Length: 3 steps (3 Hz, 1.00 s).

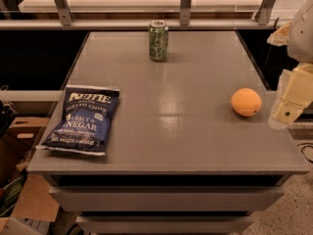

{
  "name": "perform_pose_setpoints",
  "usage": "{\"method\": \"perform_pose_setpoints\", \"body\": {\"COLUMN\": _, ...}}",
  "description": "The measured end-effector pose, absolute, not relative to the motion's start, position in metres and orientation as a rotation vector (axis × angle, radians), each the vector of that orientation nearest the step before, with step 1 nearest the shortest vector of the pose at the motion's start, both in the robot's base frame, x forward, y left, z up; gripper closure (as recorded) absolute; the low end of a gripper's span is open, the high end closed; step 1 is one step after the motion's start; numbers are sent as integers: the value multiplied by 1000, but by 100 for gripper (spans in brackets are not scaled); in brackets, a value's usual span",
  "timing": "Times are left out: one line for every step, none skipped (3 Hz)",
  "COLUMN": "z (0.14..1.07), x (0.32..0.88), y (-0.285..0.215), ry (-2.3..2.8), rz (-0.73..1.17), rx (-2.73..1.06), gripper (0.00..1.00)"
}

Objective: Move orange near blue chip bag

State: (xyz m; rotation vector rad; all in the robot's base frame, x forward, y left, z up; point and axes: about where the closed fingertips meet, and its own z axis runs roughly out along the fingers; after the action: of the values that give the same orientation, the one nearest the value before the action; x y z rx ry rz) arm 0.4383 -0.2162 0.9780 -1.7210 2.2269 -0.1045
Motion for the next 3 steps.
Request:
{"method": "perform_pose_setpoints", "body": {"z": 978, "x": 438, "y": -216, "ry": 2227, "rz": -105, "rx": -1721, "gripper": 0}}
{"method": "perform_pose_setpoints", "body": {"z": 970, "x": 443, "y": -217, "ry": 2201, "rz": -112, "rx": -1756, "gripper": 0}}
{"method": "perform_pose_setpoints", "body": {"z": 954, "x": 455, "y": -220, "ry": 2148, "rz": -97, "rx": -1835, "gripper": 0}}
